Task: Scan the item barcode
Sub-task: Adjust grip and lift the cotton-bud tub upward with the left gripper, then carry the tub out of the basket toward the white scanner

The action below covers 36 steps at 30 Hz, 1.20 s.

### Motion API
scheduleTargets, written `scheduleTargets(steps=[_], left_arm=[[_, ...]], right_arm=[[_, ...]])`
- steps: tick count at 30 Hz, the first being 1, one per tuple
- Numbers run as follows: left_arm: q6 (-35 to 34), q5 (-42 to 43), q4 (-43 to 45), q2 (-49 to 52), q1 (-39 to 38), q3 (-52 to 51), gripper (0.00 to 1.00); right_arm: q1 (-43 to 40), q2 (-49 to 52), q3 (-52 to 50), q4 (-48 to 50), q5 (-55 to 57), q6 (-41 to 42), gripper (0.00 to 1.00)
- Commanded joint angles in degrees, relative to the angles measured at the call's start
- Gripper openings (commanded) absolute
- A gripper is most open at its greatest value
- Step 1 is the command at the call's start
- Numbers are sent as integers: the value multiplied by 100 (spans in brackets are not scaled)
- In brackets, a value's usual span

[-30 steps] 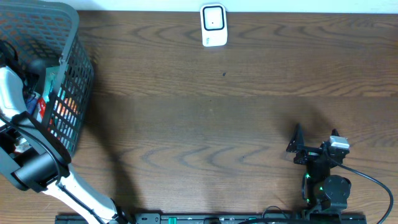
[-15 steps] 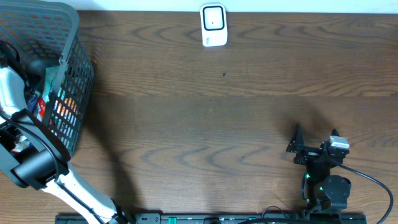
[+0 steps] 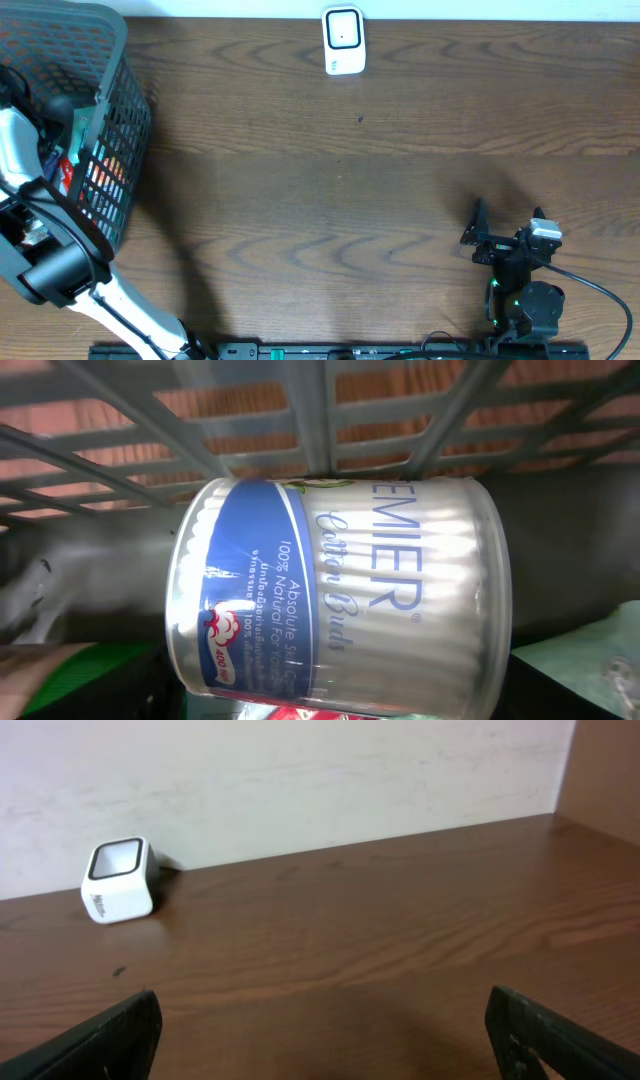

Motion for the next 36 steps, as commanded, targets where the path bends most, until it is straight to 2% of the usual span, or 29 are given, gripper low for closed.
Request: scheduleTargets(steps=[1,3,11,23,30,36], left_arm=[[81,-81,-9,-531,28,37,83],[125,-81,-9,-603,28,37,78],[170,-70,-57,-798,22,42,78],[315,-35,-363,-2352,-98,304,78],[415,-37,-487,-3545,-765,304,79],[428,-37,-629,-4367,-1860,304,79]], right_arm=[[17,-2,-4,-20,15,-83,99],[17,-2,-4,-20,15,-83,99],[17,-2,-4,-20,15,-83,99],[17,-2,-4,-20,15,-83,99],[17,-2,-4,-20,15,-83,99],[17,-4,-4,-20,17,-83,99]])
